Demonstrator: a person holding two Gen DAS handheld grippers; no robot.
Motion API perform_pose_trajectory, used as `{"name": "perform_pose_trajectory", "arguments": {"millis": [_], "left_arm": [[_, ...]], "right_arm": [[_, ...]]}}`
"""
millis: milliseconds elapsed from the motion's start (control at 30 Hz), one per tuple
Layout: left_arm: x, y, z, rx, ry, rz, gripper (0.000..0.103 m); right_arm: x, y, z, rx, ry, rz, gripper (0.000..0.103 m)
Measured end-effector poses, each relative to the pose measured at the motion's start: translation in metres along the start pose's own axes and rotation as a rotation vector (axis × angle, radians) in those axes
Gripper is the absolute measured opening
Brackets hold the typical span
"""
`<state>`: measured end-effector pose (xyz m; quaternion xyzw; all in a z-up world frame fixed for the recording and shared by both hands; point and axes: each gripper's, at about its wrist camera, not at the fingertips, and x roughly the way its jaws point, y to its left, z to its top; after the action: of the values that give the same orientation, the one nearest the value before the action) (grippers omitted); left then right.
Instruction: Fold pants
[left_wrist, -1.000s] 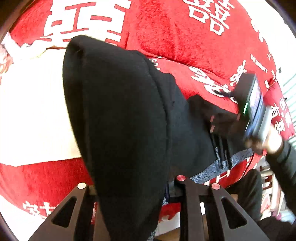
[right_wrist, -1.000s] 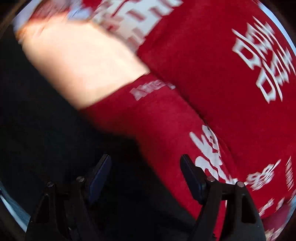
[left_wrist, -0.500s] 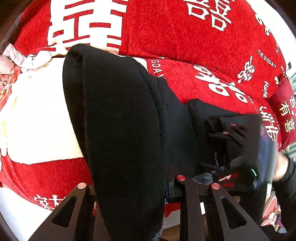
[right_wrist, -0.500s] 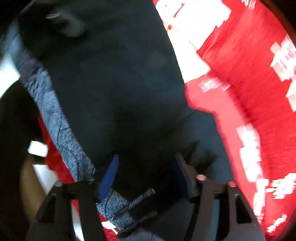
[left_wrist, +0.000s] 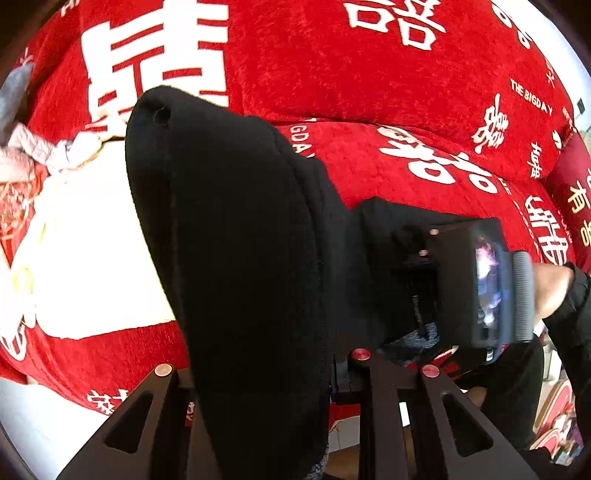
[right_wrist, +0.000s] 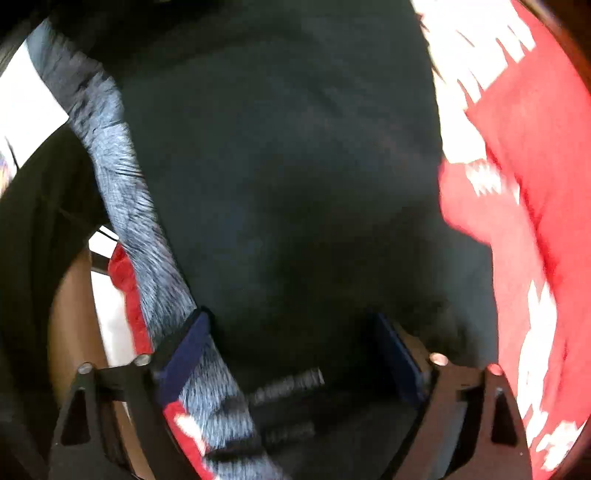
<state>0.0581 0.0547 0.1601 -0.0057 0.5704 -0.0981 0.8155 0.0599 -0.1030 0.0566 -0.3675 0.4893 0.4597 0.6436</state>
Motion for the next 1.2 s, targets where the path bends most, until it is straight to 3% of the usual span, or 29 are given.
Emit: {"name": "perform_pose_trajectory", "arguments": {"millis": [67,133,200,300,367,433,633,733,933,1200], "left_arm": [[-0.005,-0.009,0.000,0.018,-0.002,0.021,0.025],[-0.007,-0.016,0.002,0.022,0.000,0.028,0.025],[-0.008,-0.025,0.006,0.033,0.004,0.039,0.025],[-0.011,-0.045,0.012,0.066,0.002,0.070,0.025],[-0.015,-0.064,0.016,0.095,-0.005,0.061,0.025],[-0.017,-0.085,0.019,0.132,-0.012,0.056,0.025],[-0.003,-0.167,0.033,0.259,-0.012,0.021,0.025],[0.020,-0.212,0.044,0.315,0.015,0.007,0.025],[0.099,-0.289,0.062,0.370,0.125,0.019,0.025],[0.177,-0.344,0.060,0.395,0.210,0.110,0.026]], "right_arm": [[-0.005,-0.009,0.004,0.002,0.008,0.050,0.092],[-0.013,-0.034,0.003,0.038,-0.038,0.084,0.089],[0.000,-0.047,0.001,0.057,0.007,0.039,0.090],[-0.001,-0.044,0.005,0.013,0.004,0.005,0.092],[-0.021,-0.046,0.001,0.054,-0.049,0.021,0.092],[-0.054,-0.056,-0.021,0.123,-0.136,0.017,0.092],[-0.123,-0.078,-0.121,0.363,-0.205,-0.115,0.092],[-0.133,-0.080,-0.166,0.472,-0.182,-0.154,0.092],[-0.131,-0.085,-0.223,0.548,-0.133,-0.161,0.092],[-0.134,-0.078,-0.272,0.652,-0.137,-0.181,0.092]]}}
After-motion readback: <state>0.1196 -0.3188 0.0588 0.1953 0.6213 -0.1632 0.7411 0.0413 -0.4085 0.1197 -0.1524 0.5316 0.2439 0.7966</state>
